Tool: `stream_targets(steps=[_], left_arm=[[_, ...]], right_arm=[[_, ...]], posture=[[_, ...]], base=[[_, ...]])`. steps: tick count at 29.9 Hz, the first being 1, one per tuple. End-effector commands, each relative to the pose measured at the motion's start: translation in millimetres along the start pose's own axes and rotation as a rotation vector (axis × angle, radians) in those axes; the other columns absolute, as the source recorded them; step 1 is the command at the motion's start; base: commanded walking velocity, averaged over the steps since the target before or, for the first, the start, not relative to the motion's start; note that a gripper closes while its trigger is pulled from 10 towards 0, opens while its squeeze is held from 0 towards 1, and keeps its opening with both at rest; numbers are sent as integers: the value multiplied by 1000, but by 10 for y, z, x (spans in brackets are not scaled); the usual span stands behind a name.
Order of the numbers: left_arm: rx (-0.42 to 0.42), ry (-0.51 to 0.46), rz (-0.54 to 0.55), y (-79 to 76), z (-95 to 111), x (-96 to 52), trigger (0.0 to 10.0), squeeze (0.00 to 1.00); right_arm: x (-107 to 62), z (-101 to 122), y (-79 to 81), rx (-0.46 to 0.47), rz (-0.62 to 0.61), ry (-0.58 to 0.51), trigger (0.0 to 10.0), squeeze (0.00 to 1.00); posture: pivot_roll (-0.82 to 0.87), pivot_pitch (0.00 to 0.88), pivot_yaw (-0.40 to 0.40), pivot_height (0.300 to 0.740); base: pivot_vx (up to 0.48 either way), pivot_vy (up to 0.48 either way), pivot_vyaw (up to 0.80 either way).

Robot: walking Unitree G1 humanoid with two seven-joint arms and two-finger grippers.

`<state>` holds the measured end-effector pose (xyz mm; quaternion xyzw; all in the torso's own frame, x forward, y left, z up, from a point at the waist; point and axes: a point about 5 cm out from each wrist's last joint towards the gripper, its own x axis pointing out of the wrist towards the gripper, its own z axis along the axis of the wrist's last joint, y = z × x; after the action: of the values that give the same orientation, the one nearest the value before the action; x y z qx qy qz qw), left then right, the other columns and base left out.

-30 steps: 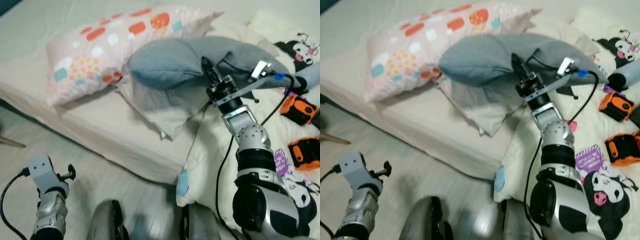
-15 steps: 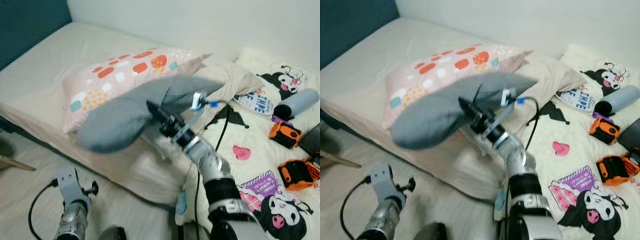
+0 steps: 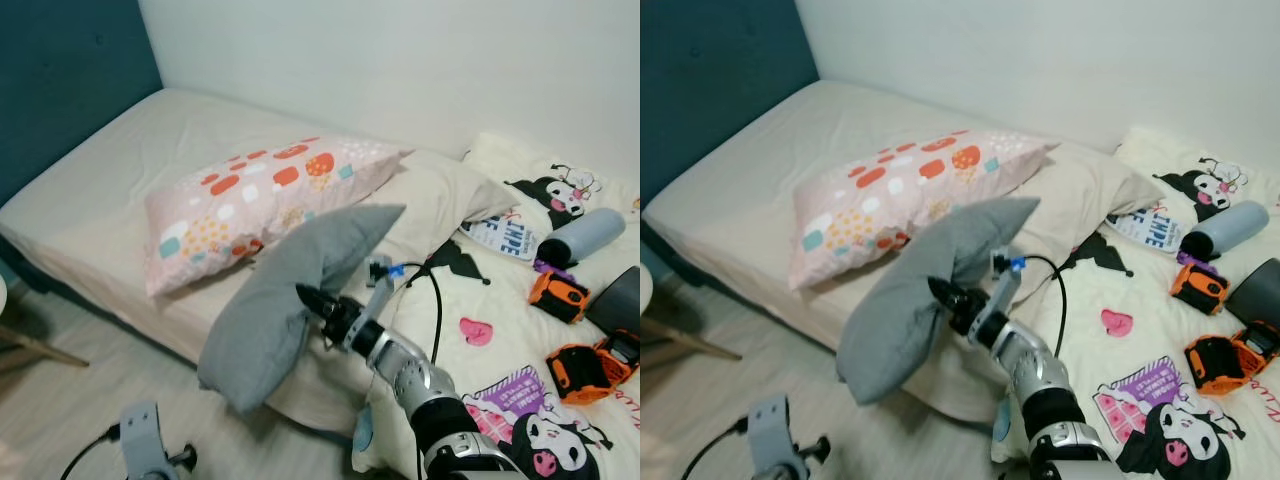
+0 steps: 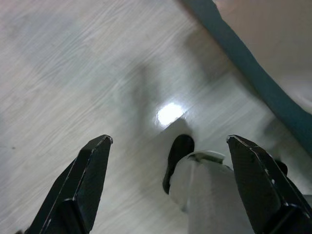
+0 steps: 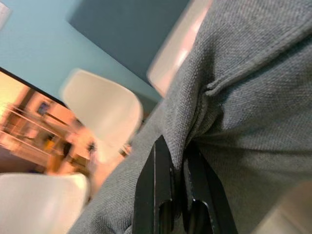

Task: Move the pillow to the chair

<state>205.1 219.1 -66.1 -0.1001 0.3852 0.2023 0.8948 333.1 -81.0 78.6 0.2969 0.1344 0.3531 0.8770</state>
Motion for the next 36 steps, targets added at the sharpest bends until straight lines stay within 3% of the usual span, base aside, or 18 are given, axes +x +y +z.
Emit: stream_targets(steps=[1, 3, 4, 5, 15, 21, 29, 36], left_arm=[[14, 47, 2, 19, -131, -25, 10000, 0], [21, 55, 2, 29, -162, -32, 10000, 0], [28, 59, -3, 35, -183, -38, 10000, 0], [33, 58, -9, 35, -190, -40, 10000, 0], [48, 58, -18, 80, -199, -43, 10000, 0], [68, 73, -31, 29, -205, -42, 10000, 0], [91, 105, -35, -8, -242, -47, 10000, 0], [121, 82, -54, -23, -232, -49, 10000, 0]], right_arm=[[-12, -68, -7, -43, -11, 14, 0, 0], [-23, -152, -6, -62, -14, 49, 0, 0], [-24, -192, 10, -77, -3, 56, 3882, 0], [-2, -196, 52, -89, 22, 53, 10000, 0], [147, -75, 273, -114, 180, -15, 10000, 0], [234, -52, 478, -143, 302, -41, 10000, 0], [274, -17, 562, -153, 336, -55, 10000, 0], [280, -40, 570, -155, 346, -47, 10000, 0]], posture=[[-98, 58, 23, 701], [-95, 56, 21, 701], [-88, 55, 19, 701], [-82, 53, 15, 701], [-82, 51, 24, 701], [-80, 51, 27, 701], [-81, 52, 28, 701], [-79, 48, 27, 701]], base=[[0, 0, 0], [0, 0, 0], [0, 0, 0], [0, 0, 444], [0, 0, 764], [0, 0, 800], [-360, 0, 800], [0, 0, 800]])
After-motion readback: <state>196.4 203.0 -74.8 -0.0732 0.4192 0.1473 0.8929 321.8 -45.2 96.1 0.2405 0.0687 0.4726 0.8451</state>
